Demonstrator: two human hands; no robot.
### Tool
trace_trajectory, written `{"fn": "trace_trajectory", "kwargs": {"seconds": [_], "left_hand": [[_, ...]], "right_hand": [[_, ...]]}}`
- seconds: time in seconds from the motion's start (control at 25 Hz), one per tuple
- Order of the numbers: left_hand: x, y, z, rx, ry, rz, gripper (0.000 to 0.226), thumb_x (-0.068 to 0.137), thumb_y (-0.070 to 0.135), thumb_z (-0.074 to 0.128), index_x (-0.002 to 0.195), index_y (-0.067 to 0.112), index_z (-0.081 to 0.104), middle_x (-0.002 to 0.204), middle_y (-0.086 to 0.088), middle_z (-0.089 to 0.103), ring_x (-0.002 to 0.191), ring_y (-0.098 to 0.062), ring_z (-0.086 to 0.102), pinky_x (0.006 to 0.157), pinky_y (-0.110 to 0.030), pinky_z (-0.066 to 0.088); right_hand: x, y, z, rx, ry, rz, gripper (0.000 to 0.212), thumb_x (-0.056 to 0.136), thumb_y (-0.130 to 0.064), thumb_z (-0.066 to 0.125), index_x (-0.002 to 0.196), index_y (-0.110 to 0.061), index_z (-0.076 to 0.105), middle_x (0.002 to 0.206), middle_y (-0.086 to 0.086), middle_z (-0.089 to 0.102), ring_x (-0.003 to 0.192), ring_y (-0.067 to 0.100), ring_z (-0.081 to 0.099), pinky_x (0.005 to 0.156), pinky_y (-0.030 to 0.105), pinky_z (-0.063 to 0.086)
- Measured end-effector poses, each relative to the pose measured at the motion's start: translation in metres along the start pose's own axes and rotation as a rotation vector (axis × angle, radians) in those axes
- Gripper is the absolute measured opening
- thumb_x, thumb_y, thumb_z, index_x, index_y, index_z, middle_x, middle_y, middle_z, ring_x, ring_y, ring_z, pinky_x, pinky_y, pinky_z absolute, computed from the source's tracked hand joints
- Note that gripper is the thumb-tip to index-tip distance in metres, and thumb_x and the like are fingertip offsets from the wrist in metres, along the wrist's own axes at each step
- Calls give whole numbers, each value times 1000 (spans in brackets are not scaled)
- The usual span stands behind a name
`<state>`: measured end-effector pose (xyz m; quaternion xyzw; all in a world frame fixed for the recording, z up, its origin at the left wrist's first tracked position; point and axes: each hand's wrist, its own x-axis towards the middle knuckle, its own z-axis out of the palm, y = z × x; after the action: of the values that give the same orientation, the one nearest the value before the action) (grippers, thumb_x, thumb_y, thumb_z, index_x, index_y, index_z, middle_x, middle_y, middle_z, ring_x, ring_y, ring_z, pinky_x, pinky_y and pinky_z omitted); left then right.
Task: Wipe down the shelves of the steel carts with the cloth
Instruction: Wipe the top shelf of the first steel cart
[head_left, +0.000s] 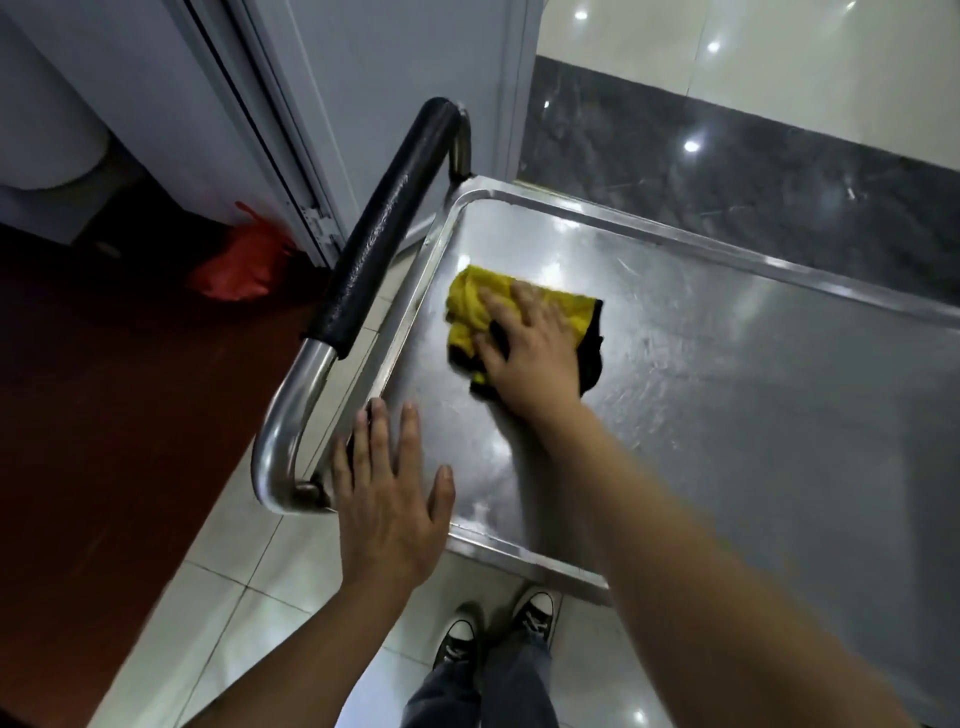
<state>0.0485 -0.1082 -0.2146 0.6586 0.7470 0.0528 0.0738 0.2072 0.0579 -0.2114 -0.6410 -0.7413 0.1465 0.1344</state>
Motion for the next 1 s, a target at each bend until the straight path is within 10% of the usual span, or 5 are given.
{"fn": "trace_trajectory", "kwargs": {"seconds": [0.32,0.68,1.0], "left_hand": [[8,-1,14,45,97,-3,70,102,59,20,162,23,18,169,-12,14,157,-28,7,126,-53,8],[3,-3,13,93,103,16,70,101,58,21,160,20,21,166,-19,18,155,-36,14,125,-54,10],[5,1,13,52,151,41,68,101,56,25,159,20,25,164,-20,22,154,-37,17,125,-52,8]], "right_hand": [[89,90,-25,-37,133,170,57,99,-51,45,152,-32,42,165,10,29,153,29,23,126,47,10],[-180,17,1,56,63,-26,55,96,-44,55,150,-34,47,163,5,34,154,23,25,126,45,16],[2,150,-66,-8,69,189,55,99,-49,50,152,-35,42,165,6,29,152,27,24,125,42,10]]}}
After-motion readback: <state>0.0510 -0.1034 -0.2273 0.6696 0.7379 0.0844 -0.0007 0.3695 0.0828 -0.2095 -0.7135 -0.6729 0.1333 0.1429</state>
